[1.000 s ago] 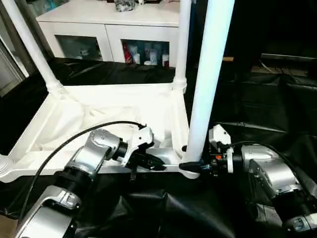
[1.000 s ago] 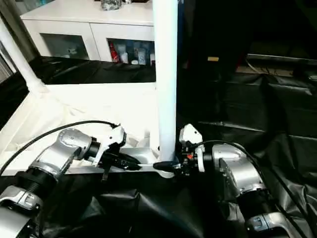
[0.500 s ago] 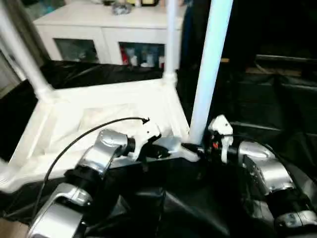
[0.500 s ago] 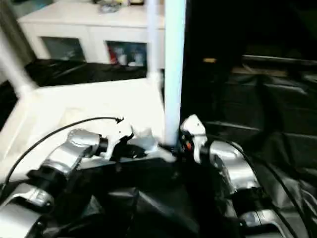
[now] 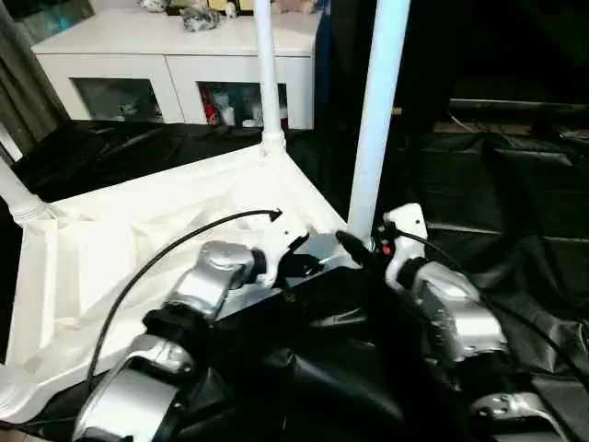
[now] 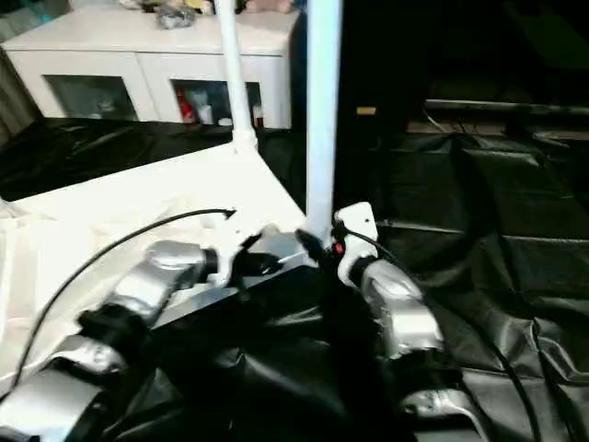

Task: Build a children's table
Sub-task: Rotate leg to tighten

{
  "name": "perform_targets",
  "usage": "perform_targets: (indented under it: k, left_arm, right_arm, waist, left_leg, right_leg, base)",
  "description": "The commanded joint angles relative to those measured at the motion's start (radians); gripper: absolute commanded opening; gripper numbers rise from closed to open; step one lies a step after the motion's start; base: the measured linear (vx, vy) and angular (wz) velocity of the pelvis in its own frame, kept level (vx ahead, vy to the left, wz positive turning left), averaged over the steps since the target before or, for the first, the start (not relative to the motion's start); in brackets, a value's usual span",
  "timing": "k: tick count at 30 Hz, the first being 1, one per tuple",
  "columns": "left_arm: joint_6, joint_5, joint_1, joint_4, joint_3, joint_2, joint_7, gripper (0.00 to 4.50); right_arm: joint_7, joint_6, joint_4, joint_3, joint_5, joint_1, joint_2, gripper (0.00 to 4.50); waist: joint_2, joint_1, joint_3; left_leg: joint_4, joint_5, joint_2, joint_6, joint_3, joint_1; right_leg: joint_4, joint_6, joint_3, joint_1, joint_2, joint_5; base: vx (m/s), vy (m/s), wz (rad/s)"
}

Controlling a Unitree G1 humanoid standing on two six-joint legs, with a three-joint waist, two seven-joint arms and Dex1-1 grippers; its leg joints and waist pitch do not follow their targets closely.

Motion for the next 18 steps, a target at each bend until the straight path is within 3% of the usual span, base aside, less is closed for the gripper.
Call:
perform_targets:
  k: [1,3,4,6,8,10,13,18]
  left_arm:
    - [-0.039,-0.043,-0.016,-0.073,-0.030,-0.022,-0.076,0.00]
    - [-0.058,-0.041,0.000,-0.110,-0.055,0.032,-0.160,0.00]
    - [-0.055,-0.044,0.004,-0.123,-0.060,0.047,-0.188,0.00]
    - [-0.051,-0.051,0.009,-0.138,-0.065,0.066,-0.226,0.00]
    - [-0.039,-0.051,0.012,-0.154,-0.076,0.100,-0.278,0.00]
    - [-0.029,-0.048,0.016,-0.165,-0.084,0.133,-0.330,0.00]
    - [-0.031,-0.044,0.020,-0.172,-0.091,0.160,-0.361,0.00]
    - [-0.026,-0.048,0.023,-0.181,-0.092,0.174,-0.377,0.00]
  right_arm:
    - [0.172,0.055,-0.020,0.141,0.024,0.024,0.026,2.99]
    - [0.329,0.087,-0.098,0.175,0.057,0.057,-0.072,2.99]
    - [0.368,0.097,-0.115,0.184,0.063,0.064,-0.100,2.99]
    - [0.410,0.106,-0.132,0.193,0.068,0.070,-0.133,2.99]
    - [0.476,0.122,-0.149,0.196,0.070,0.074,-0.180,2.99]
    - [0.526,0.136,-0.154,0.196,0.060,0.070,-0.219,2.99]
    - [0.544,0.139,-0.155,0.195,0.053,0.061,-0.240,2.99]
    - [0.553,0.140,-0.156,0.213,0.052,0.055,-0.248,2.84]
  waist:
    - [-0.009,0.009,-0.058]
    - [-0.006,0.014,-0.061]
    - [-0.010,0.021,-0.064]
    - [-0.005,0.024,-0.063]
    - [-0.009,0.031,-0.064]
    - [-0.005,0.043,-0.061]
    - [-0.004,0.044,-0.058]
    - [-0.007,0.046,-0.059]
  left_leg:
    - [-0.077,-0.322,0.061,0.048,-0.033,0.014]
    - [-0.074,-0.285,0.063,0.064,-0.034,0.013]
    - [-0.068,-0.257,0.065,0.081,-0.029,0.015]
    - [-0.066,-0.230,0.065,0.096,-0.027,0.012]
    - [-0.066,-0.231,0.066,0.091,-0.027,0.015]
    - [-0.068,-0.250,0.069,0.077,-0.027,0.020]
    - [-0.073,-0.289,0.070,0.047,-0.028,0.023]
    - [-0.074,-0.292,0.069,0.033,-0.028,0.022]
  right_leg:
    - [-0.070,-0.203,0.049,0.041,-0.069,-0.248]
    - [-0.065,-0.219,0.047,0.043,-0.070,-0.207]
    - [-0.058,-0.227,0.048,0.042,-0.068,-0.166]
    - [-0.054,-0.244,0.047,0.039,-0.069,-0.139]
    - [-0.056,-0.245,0.047,0.040,-0.070,-0.164]
    - [-0.060,-0.236,0.049,0.035,-0.070,-0.212]
    - [-0.061,-0.231,0.051,0.032,-0.069,-0.247]
    - [-0.059,-0.233,0.053,0.033,-0.071,-0.230]
  base:
    - [0.000,0.000,0.00]
    - [0.000,0.000,0.00]
    - [0.000,0.000,0.00]
    - [0.000,0.000,0.00]
    - [0.000,0.000,0.00]
    - [0.000,0.000,0.00]
    - [0.000,0.000,0.00]
    - [0.000,0.000,0.00]
